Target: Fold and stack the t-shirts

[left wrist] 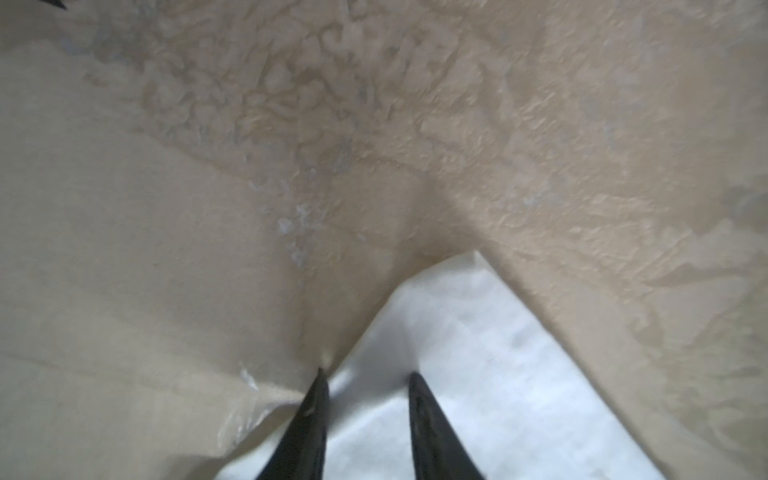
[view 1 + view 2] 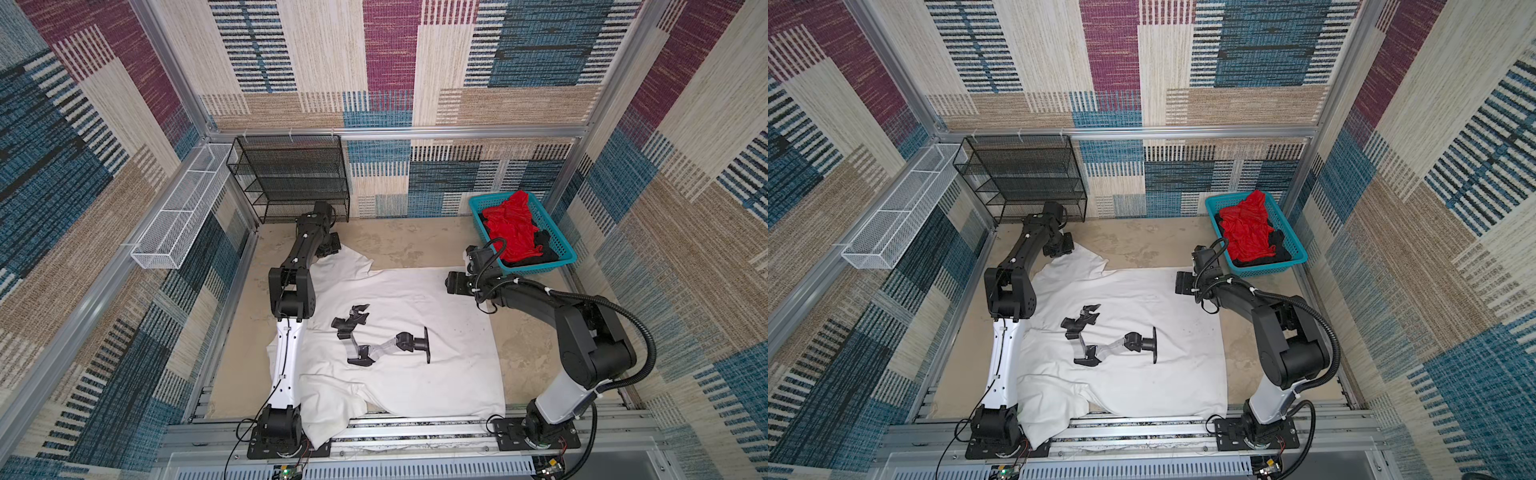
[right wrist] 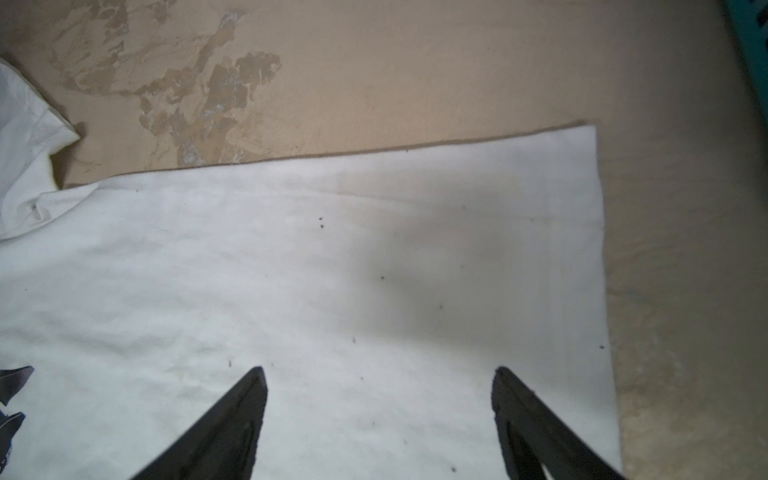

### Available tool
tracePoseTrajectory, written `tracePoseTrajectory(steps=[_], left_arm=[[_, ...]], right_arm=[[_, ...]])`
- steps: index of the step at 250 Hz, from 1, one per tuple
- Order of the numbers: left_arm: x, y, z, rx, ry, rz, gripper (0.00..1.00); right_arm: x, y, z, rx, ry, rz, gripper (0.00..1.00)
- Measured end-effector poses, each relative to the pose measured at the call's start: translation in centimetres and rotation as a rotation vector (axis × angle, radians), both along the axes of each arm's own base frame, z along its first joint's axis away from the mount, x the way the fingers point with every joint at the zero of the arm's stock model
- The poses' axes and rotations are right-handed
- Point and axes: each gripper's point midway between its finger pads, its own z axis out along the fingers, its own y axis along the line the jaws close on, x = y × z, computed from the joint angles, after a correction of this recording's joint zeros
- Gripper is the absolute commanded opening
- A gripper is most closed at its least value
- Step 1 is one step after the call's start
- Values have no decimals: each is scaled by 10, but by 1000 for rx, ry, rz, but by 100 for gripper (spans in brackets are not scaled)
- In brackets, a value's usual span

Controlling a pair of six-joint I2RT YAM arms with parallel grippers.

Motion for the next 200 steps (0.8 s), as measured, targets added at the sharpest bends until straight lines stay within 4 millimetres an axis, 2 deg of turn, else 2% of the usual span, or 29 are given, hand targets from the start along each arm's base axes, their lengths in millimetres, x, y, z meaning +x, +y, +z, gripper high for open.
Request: tracePoseTrajectory(steps=[46, 75, 102, 158, 200], left_arm=[[-23, 6, 1, 23, 43, 7, 0], [-34, 10, 7, 40, 54, 5, 0], [-34, 17, 26, 58, 17, 15, 0], [-49, 40, 62, 68, -58, 59, 0], [-57, 52, 83, 66, -111, 85, 0]], right_arm=[[-1, -3, 7, 3, -17, -4, 86], [1, -8, 11, 8, -24, -15, 86], [7, -17, 15, 1, -38, -37, 84], [25, -41, 11, -78, -46, -98, 68], [41, -49, 7, -117, -47, -117, 58]])
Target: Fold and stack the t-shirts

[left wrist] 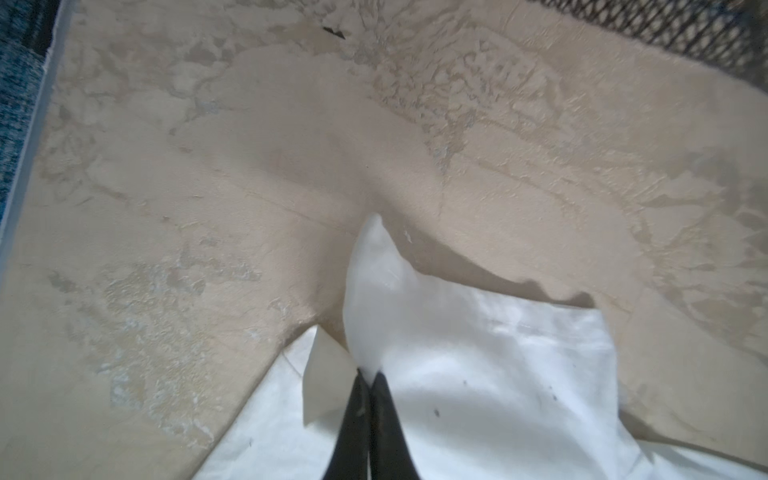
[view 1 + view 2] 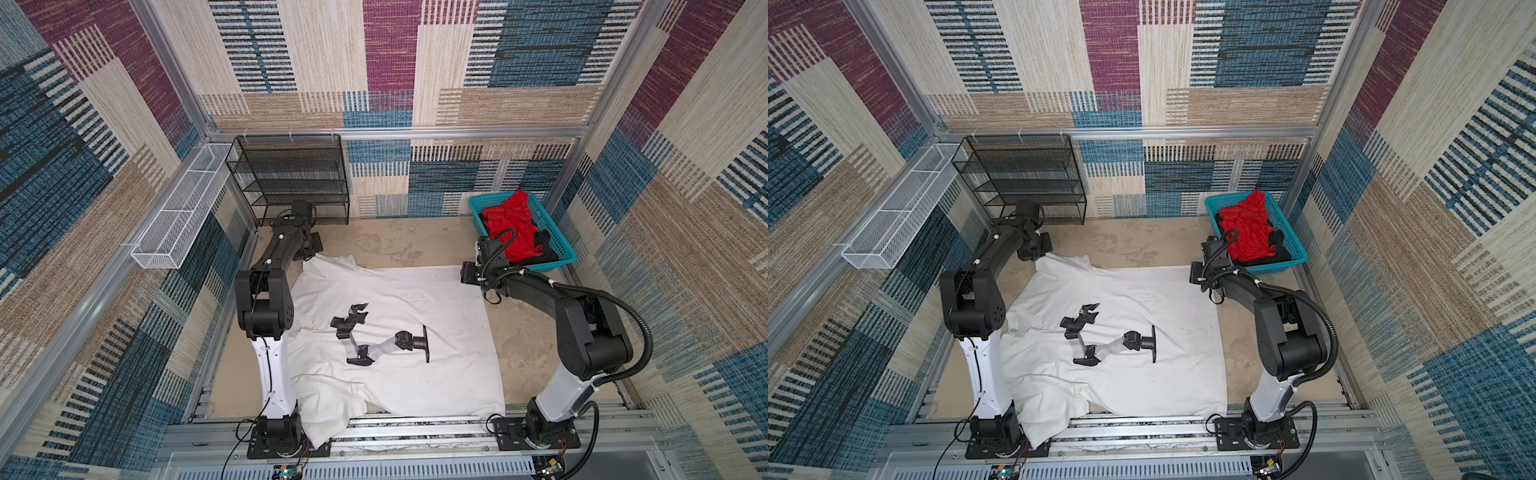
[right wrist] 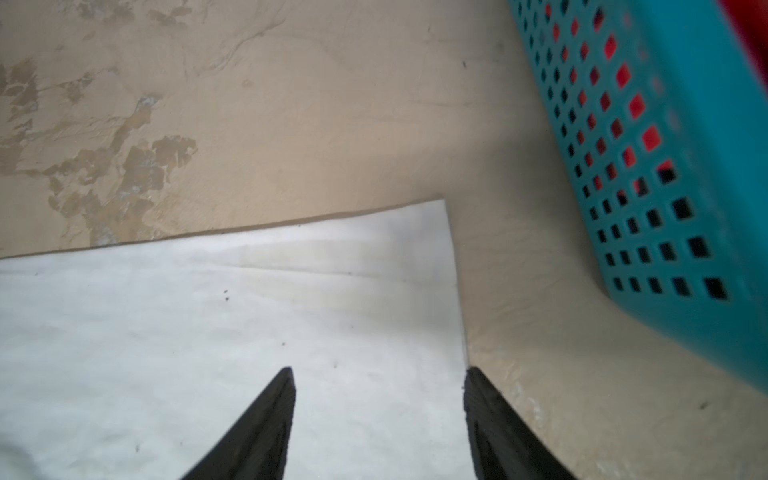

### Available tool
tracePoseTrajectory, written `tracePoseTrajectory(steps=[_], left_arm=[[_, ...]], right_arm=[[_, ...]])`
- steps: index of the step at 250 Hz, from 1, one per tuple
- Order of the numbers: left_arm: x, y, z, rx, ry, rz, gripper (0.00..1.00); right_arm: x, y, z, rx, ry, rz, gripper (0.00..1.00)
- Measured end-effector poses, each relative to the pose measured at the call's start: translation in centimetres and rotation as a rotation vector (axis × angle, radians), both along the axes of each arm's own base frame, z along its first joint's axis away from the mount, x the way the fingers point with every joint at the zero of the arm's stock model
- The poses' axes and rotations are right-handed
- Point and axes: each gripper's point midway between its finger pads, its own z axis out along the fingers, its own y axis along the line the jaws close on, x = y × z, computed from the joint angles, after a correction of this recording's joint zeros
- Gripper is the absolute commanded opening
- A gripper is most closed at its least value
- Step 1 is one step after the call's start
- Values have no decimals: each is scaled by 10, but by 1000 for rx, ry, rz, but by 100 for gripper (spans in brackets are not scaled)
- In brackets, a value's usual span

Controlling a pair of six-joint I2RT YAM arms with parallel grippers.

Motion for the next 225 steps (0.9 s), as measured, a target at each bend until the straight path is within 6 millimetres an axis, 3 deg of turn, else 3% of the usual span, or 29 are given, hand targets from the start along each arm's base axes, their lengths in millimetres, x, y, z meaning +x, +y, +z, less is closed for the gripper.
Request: tracePoseTrajectory(steps=[62, 101, 144, 205, 225], left_arm=[[-9, 24, 4, -5, -17, 44, 0], [-7, 25, 0, -29, -15, 42, 0], [-6, 22, -3, -50, -12, 34, 0], [-4, 22, -3, -71, -16, 31, 0], [-4, 22, -3, -72, -16, 30, 0]], right_arm=[[39, 5, -9, -17, -2, 5, 54], [63, 13, -24, -8, 13, 19, 50], [73, 20, -39, 8, 43, 37, 39], [77, 23, -48, 14, 61, 45, 30], [78, 23, -49, 14, 60, 45, 32]])
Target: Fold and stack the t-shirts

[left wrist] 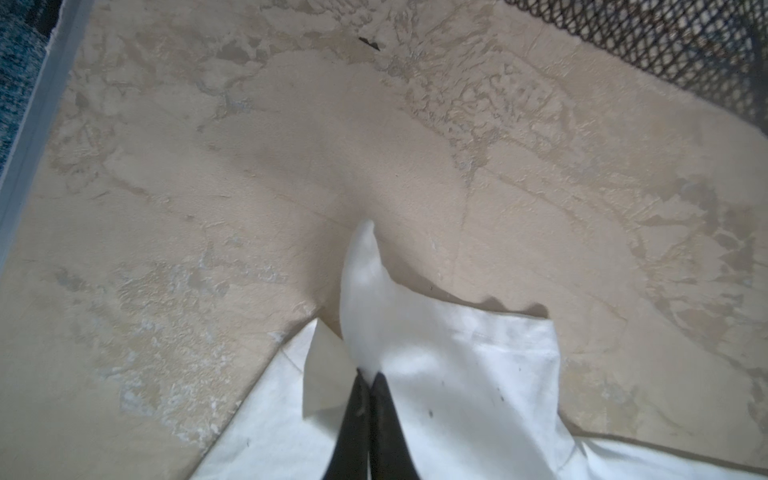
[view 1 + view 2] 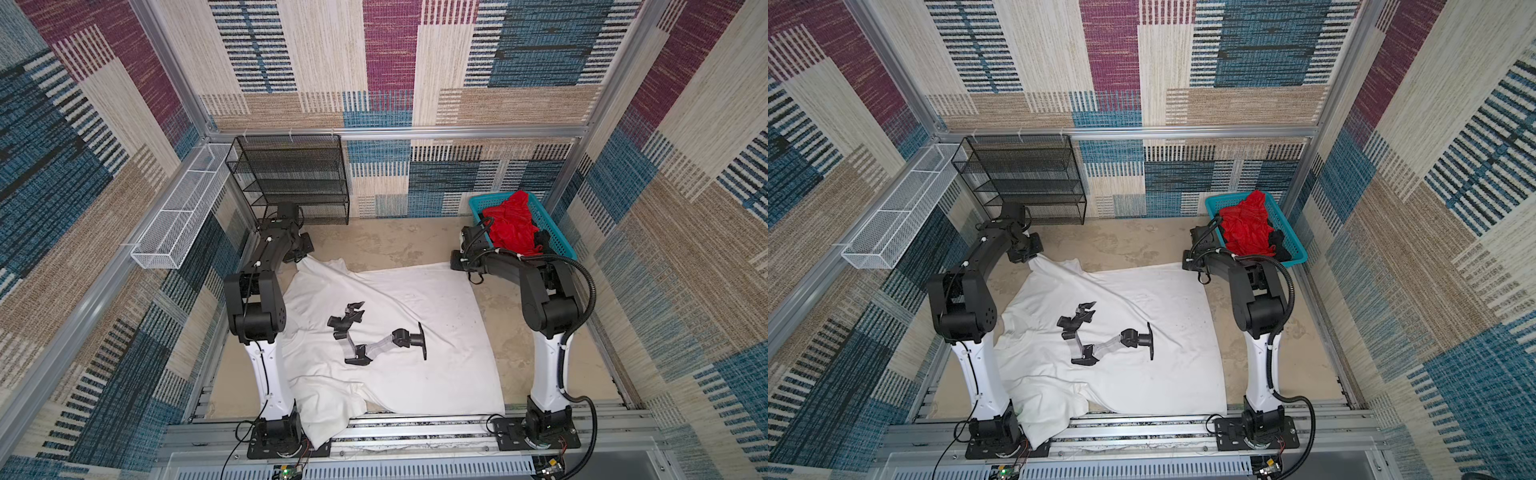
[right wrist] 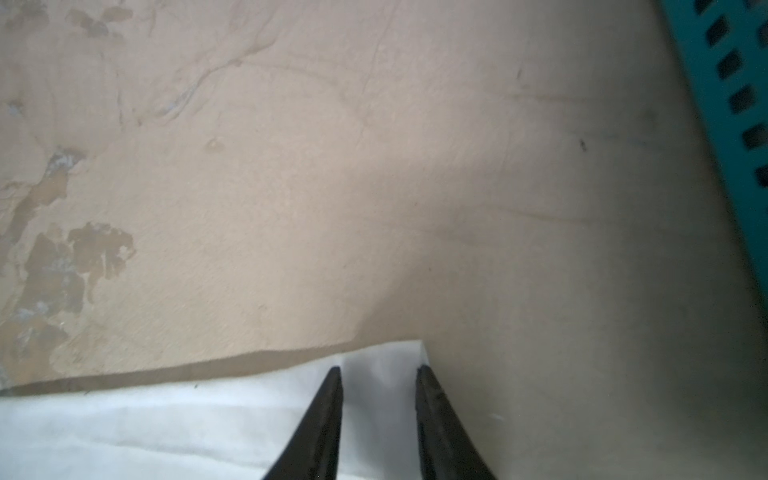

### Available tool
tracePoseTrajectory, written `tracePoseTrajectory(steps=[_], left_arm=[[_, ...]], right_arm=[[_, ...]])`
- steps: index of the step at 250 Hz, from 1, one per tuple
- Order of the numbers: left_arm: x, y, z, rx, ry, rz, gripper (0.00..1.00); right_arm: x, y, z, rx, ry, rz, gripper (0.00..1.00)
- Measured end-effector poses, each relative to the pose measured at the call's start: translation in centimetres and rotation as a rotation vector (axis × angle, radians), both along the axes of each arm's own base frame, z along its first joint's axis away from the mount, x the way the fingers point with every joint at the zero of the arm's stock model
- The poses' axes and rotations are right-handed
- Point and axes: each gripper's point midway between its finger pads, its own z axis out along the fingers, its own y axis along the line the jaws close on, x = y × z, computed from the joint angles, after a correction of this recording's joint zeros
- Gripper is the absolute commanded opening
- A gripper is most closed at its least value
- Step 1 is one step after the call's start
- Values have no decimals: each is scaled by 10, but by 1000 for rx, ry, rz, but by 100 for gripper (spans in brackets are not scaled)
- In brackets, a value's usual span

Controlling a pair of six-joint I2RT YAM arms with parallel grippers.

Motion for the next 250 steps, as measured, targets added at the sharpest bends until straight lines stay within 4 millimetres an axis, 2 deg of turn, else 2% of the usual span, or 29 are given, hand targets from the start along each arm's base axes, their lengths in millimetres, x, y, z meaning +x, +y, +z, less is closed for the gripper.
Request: tracePoseTrajectory(steps=[42, 99, 167, 197, 217, 250], left_arm=[[0, -1, 0, -5, -1, -3, 0], [0, -4, 0, -21, -2, -11, 0], [0, -5, 2, -24, -6, -13, 0], [0, -5, 6, -27, -13, -15, 0], [0, -6, 9, -31, -20, -17, 0], [1, -9, 19, -47, -41, -26, 0]], right_arm=[[7, -2, -2, -23, -12, -1, 33], [22, -6, -4, -57, -31, -13, 0], [22, -8, -3, -81, -37, -3, 0], [8, -11, 2, -77, -18, 1, 0], [-1, -10, 13, -62, -22, 10, 0], [1, -6, 55, -25, -105, 24, 0]])
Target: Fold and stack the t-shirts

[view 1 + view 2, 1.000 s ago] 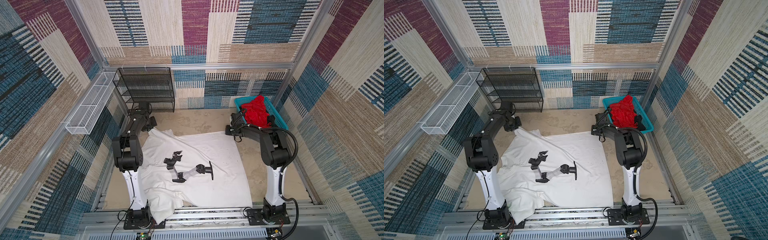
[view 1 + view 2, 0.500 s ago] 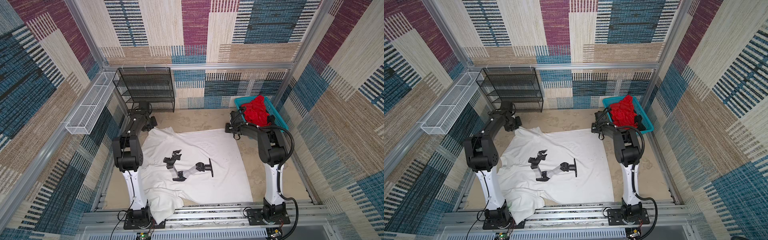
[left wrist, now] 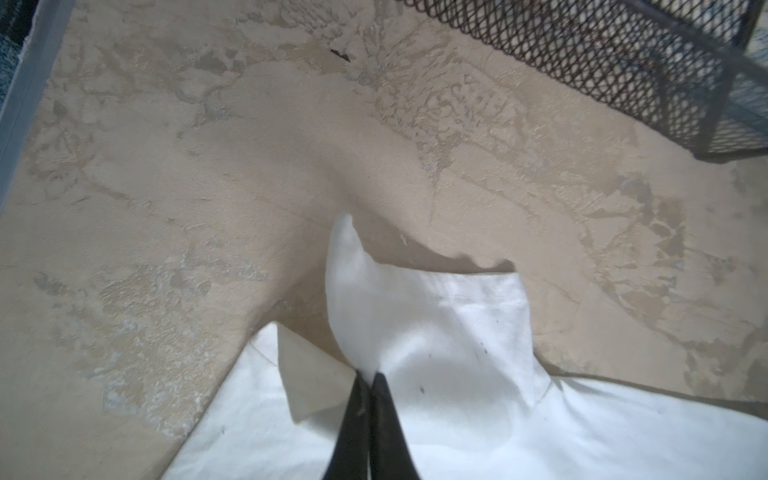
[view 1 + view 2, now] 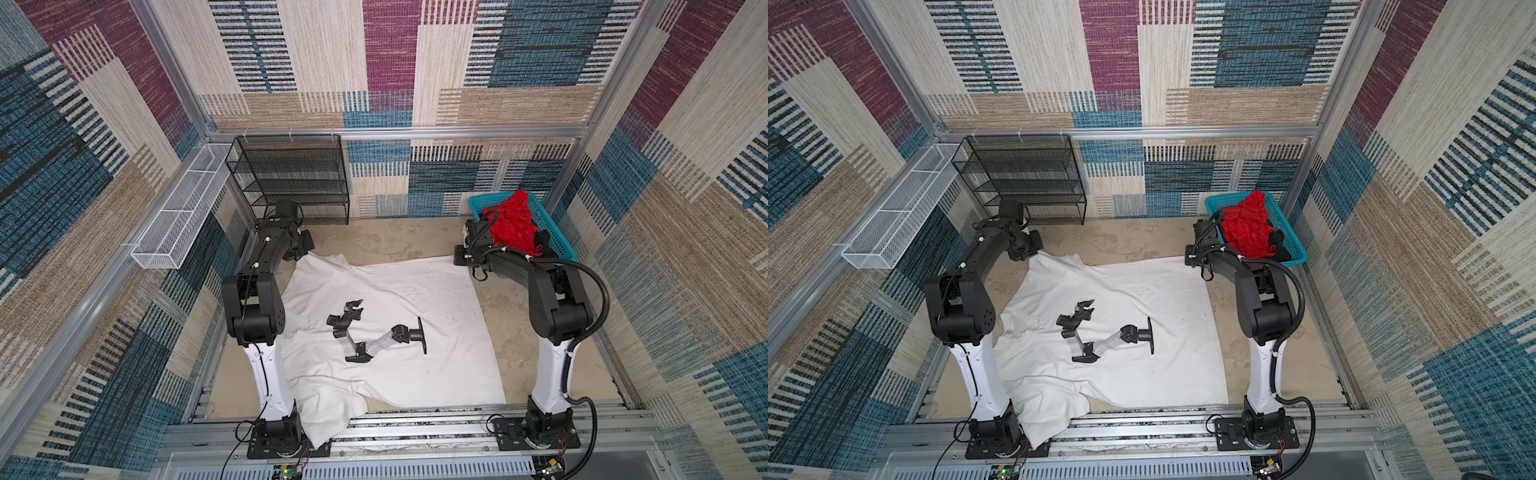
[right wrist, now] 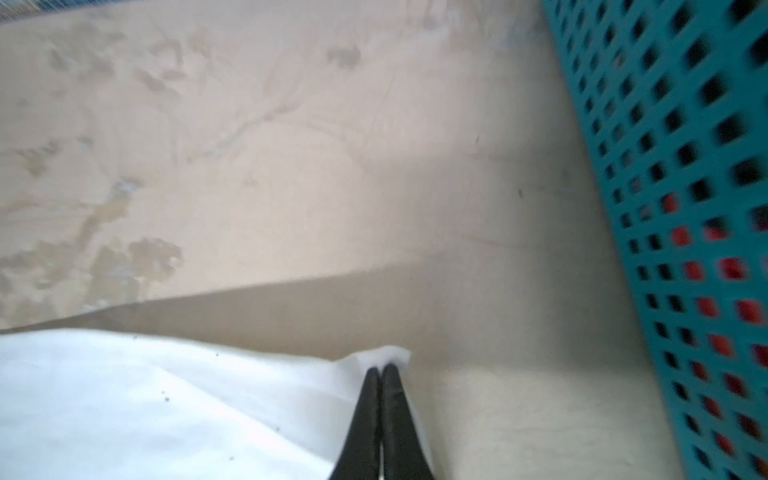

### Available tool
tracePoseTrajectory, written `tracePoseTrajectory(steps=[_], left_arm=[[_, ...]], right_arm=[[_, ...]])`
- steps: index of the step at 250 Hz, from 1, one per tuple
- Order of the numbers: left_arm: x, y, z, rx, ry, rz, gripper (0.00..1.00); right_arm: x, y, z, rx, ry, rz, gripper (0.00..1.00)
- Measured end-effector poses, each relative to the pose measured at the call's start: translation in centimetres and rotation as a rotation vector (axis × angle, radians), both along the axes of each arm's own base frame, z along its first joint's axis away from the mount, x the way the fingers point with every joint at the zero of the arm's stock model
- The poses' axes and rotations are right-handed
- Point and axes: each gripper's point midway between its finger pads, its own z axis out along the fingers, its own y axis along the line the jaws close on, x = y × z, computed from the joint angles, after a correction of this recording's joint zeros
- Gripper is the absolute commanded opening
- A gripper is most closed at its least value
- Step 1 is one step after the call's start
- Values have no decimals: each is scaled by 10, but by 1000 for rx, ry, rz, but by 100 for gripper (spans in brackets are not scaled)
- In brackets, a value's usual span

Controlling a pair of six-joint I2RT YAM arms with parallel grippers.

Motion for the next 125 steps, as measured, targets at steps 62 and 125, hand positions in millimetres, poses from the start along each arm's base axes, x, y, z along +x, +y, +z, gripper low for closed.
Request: tracePoseTrajectory(steps=[62, 125], left_arm=[[4, -6, 22, -38, -50, -23, 0], [-8, -1, 54, -20, -98, -14, 0]], right_arm=[[-5, -1, 35, 17, -69, 6, 0], [-25, -13, 48, -1, -84, -13, 0]])
